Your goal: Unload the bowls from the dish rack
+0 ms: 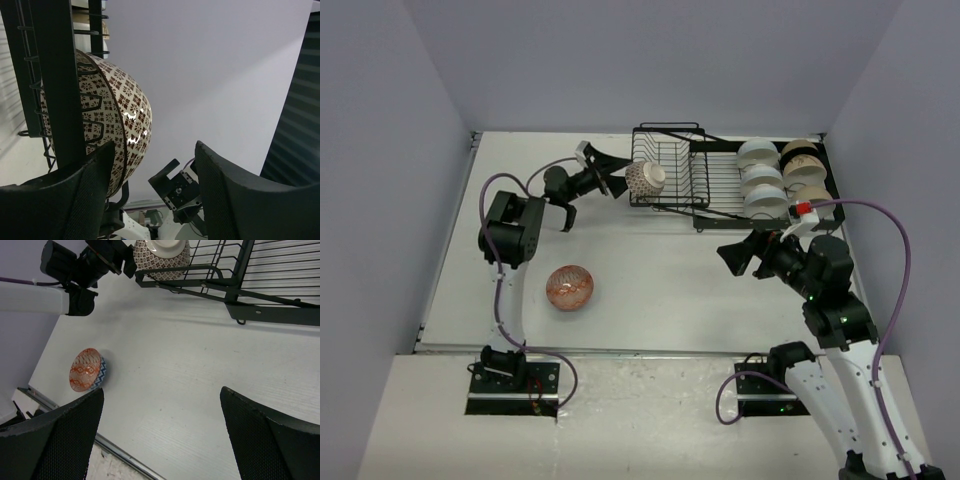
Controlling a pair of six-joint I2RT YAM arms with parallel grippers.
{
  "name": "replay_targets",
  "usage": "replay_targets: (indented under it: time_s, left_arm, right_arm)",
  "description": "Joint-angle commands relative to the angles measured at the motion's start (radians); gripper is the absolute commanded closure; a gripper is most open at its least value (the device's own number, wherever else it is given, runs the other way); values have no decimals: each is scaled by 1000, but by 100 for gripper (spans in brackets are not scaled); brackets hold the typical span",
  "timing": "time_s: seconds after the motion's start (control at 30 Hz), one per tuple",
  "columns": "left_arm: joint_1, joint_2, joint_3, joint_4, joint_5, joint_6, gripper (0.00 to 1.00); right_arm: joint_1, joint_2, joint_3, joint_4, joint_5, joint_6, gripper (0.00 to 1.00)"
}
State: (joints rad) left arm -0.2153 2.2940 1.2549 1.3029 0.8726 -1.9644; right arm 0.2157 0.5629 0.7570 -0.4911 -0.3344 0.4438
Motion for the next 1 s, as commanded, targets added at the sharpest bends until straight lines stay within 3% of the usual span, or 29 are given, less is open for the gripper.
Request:
replay_targets:
  time_s: [0.0, 0.23, 0.37, 0.77, 0.9, 0.97]
  left_arm:
    - [-18, 22, 49, 417, -18, -53, 35]
    - [-22, 61, 69, 466, -49, -100, 60]
    - [-25, 70, 74, 472, -58, -100, 62]
    - [-35, 78, 112, 490, -69, -113, 84]
    - [-39, 76, 124, 492, -72, -119, 100]
    - [-41, 76, 135, 492, -73, -123, 100]
  right_arm:
    - [-3, 0, -8, 39, -20, -13, 1]
    - [-3, -4, -10, 39, -20, -11, 1]
    - [-3, -6, -12, 42, -20, -11, 1]
    - [-3, -8, -15, 45, -20, -11, 1]
    - [-3, -8, -15, 45, -20, -11, 1]
    - [-3, -8, -15, 43, -20, -11, 1]
